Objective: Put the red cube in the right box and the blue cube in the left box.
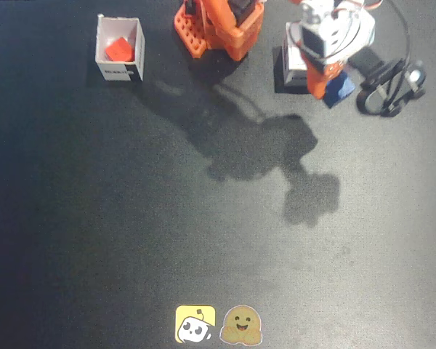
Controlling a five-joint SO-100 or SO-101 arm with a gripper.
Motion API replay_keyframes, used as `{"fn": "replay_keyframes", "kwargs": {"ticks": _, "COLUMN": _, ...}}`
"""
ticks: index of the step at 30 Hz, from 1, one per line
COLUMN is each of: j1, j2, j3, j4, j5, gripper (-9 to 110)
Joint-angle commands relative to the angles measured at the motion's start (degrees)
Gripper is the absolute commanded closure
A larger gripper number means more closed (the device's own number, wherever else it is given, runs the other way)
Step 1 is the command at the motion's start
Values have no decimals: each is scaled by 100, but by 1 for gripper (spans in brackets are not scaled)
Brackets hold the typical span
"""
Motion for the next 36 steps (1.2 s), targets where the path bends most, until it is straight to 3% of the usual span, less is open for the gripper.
{"fn": "replay_keyframes", "kwargs": {"ticks": 1, "j1": -334, "j2": 220, "j3": -26, "j4": 44, "j5": 88, "gripper": 92}}
{"fn": "replay_keyframes", "kwargs": {"ticks": 36, "j1": -1327, "j2": 1661, "j3": 1608, "j4": 501, "j5": -738, "gripper": 93}}
